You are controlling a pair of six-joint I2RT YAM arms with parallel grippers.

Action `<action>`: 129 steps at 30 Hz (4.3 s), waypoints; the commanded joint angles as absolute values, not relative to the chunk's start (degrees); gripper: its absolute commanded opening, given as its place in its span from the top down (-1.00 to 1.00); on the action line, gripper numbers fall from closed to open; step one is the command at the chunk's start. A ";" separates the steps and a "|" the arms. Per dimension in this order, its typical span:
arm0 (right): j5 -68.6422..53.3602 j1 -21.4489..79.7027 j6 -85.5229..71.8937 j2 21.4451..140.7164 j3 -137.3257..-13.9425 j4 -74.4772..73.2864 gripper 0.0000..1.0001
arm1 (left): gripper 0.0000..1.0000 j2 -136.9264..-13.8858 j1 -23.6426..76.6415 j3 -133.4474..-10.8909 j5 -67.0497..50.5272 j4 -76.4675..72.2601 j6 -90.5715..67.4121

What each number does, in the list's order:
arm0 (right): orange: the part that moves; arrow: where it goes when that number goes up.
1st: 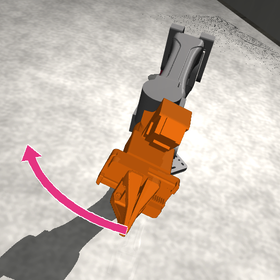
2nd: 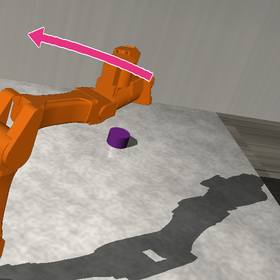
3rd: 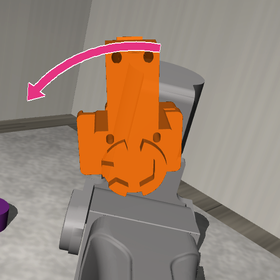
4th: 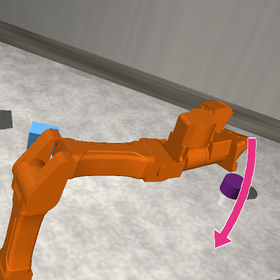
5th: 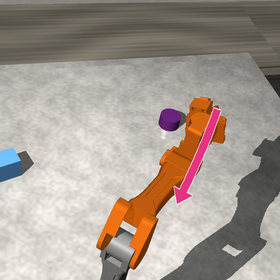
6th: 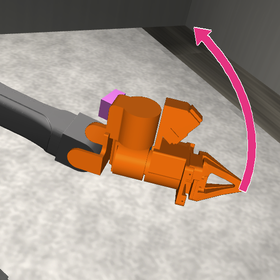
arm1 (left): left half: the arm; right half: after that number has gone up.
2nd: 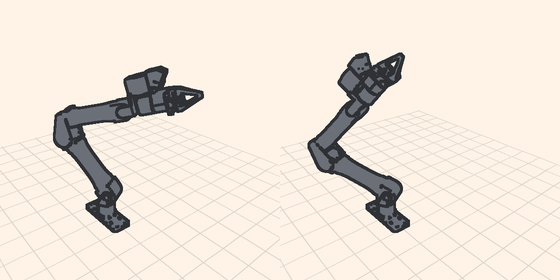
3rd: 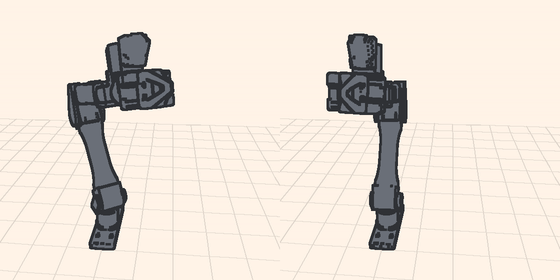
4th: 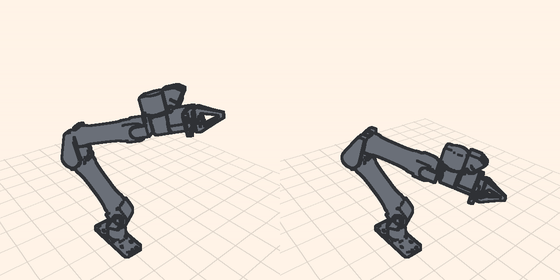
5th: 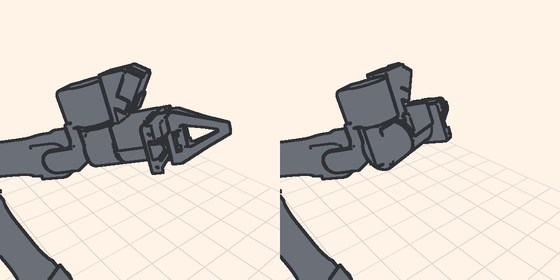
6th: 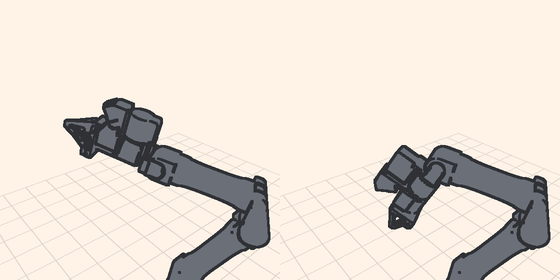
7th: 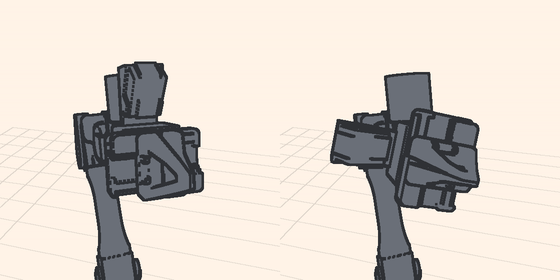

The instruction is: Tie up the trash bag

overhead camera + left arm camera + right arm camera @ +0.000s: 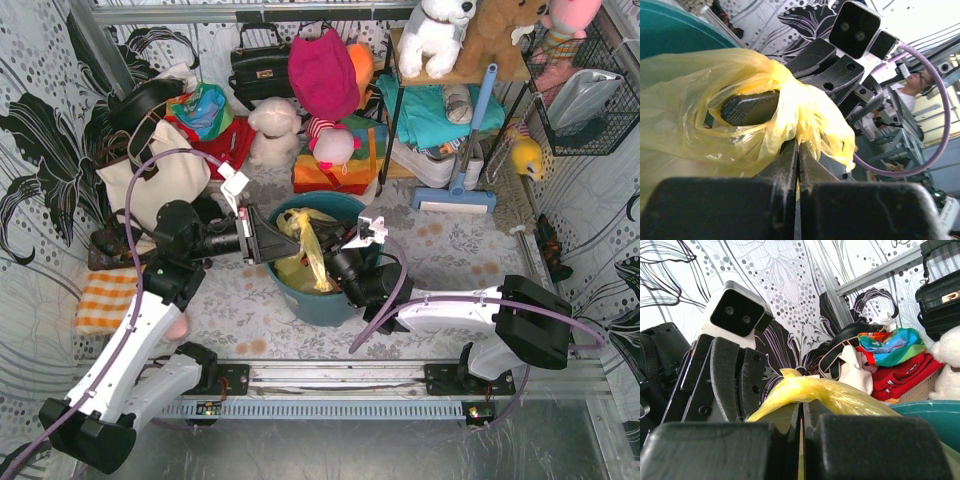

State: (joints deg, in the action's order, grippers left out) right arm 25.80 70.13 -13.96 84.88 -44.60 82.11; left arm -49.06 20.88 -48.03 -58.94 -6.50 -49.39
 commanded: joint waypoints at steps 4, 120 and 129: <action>27.64 70.14 -12.74 83.95 -43.32 87.06 1.00 | 0.76 -50.07 21.52 -58.58 -53.60 16.71 -31.18; 26.98 70.14 -11.30 84.45 -44.96 87.66 1.00 | 0.10 -47.47 21.97 -51.11 -45.58 -3.01 -2.85; 28.95 70.15 -8.53 85.99 -45.48 89.27 1.00 | 0.85 -45.76 21.90 -51.85 -51.69 1.17 -4.67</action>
